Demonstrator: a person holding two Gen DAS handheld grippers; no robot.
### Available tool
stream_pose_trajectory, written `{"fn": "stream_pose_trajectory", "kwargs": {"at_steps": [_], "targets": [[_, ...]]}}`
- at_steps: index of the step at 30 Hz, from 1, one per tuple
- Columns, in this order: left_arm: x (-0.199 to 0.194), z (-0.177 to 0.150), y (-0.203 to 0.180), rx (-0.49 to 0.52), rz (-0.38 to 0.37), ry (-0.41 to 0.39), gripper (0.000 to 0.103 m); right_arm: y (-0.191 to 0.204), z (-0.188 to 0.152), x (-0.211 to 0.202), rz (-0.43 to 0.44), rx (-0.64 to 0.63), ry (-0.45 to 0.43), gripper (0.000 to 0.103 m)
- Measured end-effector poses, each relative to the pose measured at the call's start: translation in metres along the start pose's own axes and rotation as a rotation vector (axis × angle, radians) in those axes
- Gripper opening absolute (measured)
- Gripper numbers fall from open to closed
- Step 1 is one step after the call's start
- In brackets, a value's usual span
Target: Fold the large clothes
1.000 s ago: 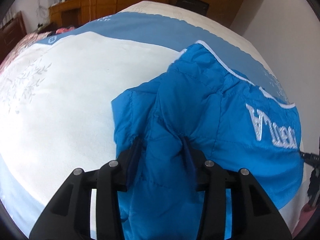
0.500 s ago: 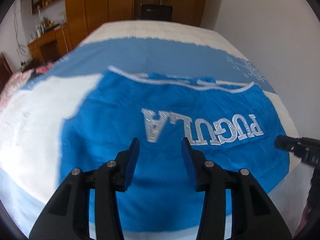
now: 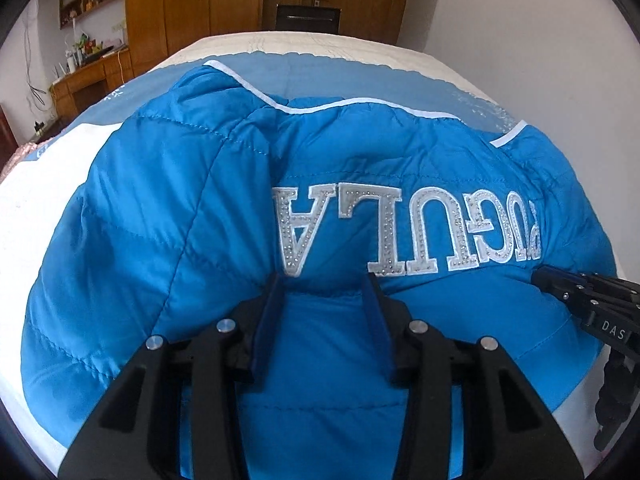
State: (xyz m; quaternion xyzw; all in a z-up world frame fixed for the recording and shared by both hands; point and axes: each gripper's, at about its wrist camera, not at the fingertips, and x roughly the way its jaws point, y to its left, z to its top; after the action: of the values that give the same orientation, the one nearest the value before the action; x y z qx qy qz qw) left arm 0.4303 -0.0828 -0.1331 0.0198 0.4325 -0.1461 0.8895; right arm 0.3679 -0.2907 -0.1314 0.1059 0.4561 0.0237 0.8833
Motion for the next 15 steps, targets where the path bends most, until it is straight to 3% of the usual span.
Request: {"fn": "stream_pose_trajectory", "kwargs": {"at_steps": [5,7,8,9,11,15], "targets": [[-0.005,0.009,-0.002,-0.016,0.007,0.027,0.041,0.007,0.005,-0.009,-0.023,-0.029,0.016,0.013],[-0.021,0.015,0.002,-0.03,0.009,0.039,0.04,0.001,0.011,-0.029,0.075,0.005,0.021,0.017],[-0.033,0.017,0.008,-0.045,-0.005,0.02,0.04,-0.006,0.013,-0.048,0.13,0.023,-0.017,0.018],[-0.046,0.019,0.015,-0.059,-0.017,-0.008,0.044,-0.016,0.016,-0.07,0.144,0.034,-0.062,0.032],[-0.076,0.022,0.04,-0.087,0.01,-0.062,0.069,-0.044,0.022,-0.097,0.107,0.088,-0.105,0.054],[-0.09,0.026,0.104,-0.156,0.103,-0.062,0.073,-0.105,0.028,-0.102,0.071,0.19,-0.041,0.06]]}}
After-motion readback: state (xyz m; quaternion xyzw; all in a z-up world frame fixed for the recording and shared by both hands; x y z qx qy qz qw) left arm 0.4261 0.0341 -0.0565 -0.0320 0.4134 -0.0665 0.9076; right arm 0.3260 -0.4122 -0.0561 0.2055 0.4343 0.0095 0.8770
